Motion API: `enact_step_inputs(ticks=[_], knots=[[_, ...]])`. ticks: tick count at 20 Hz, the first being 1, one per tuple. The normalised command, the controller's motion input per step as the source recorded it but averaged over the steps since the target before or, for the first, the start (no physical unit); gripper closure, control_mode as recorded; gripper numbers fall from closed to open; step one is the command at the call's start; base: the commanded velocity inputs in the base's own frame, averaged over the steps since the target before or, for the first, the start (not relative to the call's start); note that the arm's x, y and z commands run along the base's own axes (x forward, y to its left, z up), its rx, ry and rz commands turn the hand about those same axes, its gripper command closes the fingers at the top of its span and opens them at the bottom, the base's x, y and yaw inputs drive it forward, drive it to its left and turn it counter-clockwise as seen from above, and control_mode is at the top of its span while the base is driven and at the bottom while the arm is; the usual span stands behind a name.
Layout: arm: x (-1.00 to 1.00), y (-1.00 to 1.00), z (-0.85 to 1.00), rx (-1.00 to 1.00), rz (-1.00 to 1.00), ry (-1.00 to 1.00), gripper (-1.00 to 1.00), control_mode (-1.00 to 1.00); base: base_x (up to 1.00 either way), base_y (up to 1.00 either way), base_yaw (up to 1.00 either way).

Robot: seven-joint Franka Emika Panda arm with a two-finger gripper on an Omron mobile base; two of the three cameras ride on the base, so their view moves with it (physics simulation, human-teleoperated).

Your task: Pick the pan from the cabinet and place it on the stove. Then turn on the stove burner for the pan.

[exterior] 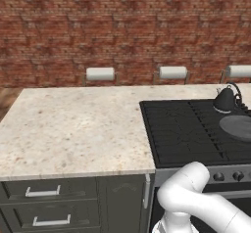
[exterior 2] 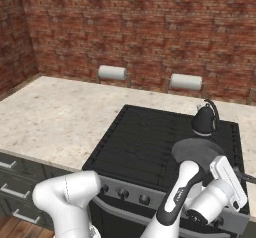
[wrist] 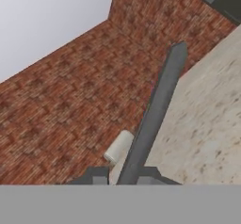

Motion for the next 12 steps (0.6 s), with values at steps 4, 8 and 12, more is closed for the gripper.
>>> enact_step_inputs(ticks=[4, 8, 12], knots=[[0.0, 0.0, -0.17, 0.0, 0.0, 0.0, -1.0, -1.0, 0.0, 0.0, 0.0], [0.0, 0.0, -0.07, 0.0, 0.0, 0.0, -1.0, -1.0, 0.0, 0.0, 0.0], [0.0, 0.0, -0.12, 0.0, 0.0, 0.0, -1.0, -1.0, 0.0, 0.0, 0.0]])
